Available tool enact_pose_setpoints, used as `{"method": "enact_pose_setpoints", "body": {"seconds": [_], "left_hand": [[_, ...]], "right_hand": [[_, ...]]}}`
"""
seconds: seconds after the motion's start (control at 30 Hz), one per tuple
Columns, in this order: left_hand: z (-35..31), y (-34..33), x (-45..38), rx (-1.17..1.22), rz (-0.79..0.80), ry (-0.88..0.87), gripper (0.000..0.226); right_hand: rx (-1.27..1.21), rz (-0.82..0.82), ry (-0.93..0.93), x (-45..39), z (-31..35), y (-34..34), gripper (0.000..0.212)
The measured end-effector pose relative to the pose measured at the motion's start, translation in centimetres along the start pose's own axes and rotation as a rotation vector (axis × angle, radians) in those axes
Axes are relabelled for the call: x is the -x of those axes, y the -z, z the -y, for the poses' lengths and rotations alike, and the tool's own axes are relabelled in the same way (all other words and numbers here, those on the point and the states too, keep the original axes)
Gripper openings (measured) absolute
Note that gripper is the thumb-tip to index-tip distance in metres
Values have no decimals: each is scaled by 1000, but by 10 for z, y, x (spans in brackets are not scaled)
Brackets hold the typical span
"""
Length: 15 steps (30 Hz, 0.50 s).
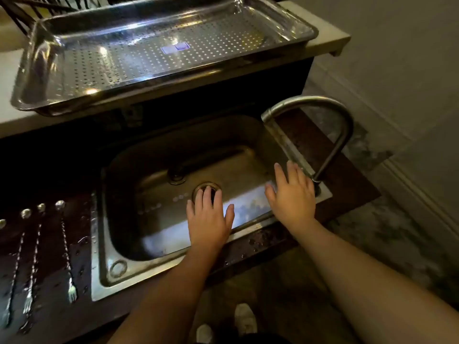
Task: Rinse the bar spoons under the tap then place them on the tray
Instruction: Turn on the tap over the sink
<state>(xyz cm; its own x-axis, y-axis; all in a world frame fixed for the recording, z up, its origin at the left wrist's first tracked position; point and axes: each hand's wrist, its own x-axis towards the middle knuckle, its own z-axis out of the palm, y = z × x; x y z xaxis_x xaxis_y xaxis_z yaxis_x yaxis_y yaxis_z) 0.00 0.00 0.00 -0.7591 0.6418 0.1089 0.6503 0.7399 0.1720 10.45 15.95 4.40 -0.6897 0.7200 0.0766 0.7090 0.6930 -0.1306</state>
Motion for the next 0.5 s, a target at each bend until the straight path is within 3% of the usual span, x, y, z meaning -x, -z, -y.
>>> {"method": "enact_pose_setpoints", "body": {"seconds": [0.17,0.5], "left_hand": [[-4,-18,7,-10,44,4,53],[-4,-27,13,45,2,67,54]], "right_hand": [[0,-45,-31,2,-3,0,60],[-62,48,-79,6,-8,-10,73]]}}
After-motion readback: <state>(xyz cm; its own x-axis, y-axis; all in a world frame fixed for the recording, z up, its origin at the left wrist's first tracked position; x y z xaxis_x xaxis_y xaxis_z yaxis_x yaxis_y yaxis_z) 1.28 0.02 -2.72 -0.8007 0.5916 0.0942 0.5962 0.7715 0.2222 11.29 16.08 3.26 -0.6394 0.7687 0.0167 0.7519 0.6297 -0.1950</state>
